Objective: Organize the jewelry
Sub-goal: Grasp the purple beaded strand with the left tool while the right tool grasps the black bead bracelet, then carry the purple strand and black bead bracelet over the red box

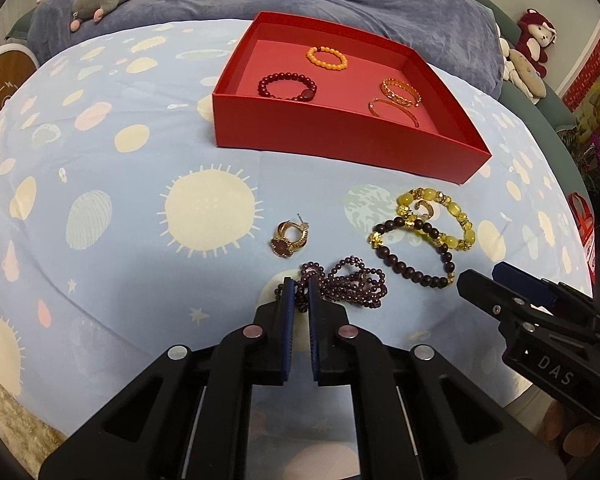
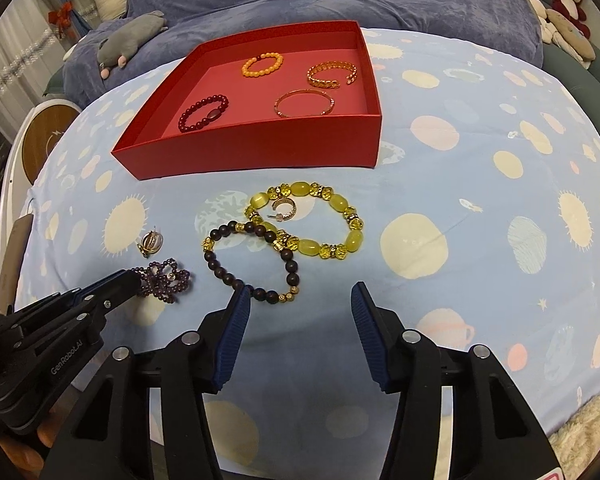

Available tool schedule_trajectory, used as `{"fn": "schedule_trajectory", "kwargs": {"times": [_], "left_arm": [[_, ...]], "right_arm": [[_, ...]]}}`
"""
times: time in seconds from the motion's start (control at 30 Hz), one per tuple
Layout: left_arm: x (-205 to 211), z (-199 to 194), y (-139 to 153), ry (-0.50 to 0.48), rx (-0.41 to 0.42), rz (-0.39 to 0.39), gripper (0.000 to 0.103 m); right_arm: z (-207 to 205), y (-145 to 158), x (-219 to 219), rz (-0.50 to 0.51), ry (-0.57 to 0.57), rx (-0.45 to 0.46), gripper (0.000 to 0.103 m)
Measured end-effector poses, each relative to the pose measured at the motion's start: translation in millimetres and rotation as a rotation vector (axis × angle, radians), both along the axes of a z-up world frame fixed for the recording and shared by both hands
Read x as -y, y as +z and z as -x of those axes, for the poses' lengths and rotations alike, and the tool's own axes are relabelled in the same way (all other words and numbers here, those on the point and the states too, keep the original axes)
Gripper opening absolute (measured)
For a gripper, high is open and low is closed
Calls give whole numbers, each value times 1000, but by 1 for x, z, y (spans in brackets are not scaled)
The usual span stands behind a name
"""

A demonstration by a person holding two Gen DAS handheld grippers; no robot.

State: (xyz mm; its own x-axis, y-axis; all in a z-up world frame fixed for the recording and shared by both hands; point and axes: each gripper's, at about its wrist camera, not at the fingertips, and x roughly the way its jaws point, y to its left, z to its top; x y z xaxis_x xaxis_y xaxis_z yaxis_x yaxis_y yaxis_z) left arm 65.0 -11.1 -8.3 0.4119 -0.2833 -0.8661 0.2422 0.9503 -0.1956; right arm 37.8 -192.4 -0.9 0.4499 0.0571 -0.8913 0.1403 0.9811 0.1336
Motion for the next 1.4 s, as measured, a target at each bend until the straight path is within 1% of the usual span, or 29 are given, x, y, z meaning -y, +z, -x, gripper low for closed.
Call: {"fn": "schedule_trajectory", "kwargs": {"times": [0.1,0.17,0.23,0.37,0.43,0.6,0.7,0.9,1.03,1.27,1.4], "left_arm": [[-8,2,-2,12,-7,-2,6],[-11,3,-4,20,-13,-6,7],[-12,3,-5,23,-18,-4,7],[-12,3,-6,24,-18,-6,7],[-13,2,-7,24,-18,-3,7],[-13,1,-6,22,-19,0,7],[-13,0,-6,24,-20,3,7],[-10,0,2,16,-6,10,6],[-7,1,15,9,14,25,3],[-5,3,44,-5,69,63,3],[-10,2,58,1,93,75,3]], "right_arm": [[-5,-5,-5,5,12,-5,44],[-9,-9,-7,10,17,-9,43],[-13,-12,-7,9,20,-14,37],[-19,-15,-8,4,27,-17,31],[-22,-16,-9,2,37,-24,24],[-24,-18,-10,19,43,-19,17],[-24,-18,-8,34,42,-18,8],[-16,-11,-7,15,51,-5,8],[-7,7,-7,4,50,34,8],[1,42,3,-13,27,92,8],[4,57,8,-15,12,117,8]]}}
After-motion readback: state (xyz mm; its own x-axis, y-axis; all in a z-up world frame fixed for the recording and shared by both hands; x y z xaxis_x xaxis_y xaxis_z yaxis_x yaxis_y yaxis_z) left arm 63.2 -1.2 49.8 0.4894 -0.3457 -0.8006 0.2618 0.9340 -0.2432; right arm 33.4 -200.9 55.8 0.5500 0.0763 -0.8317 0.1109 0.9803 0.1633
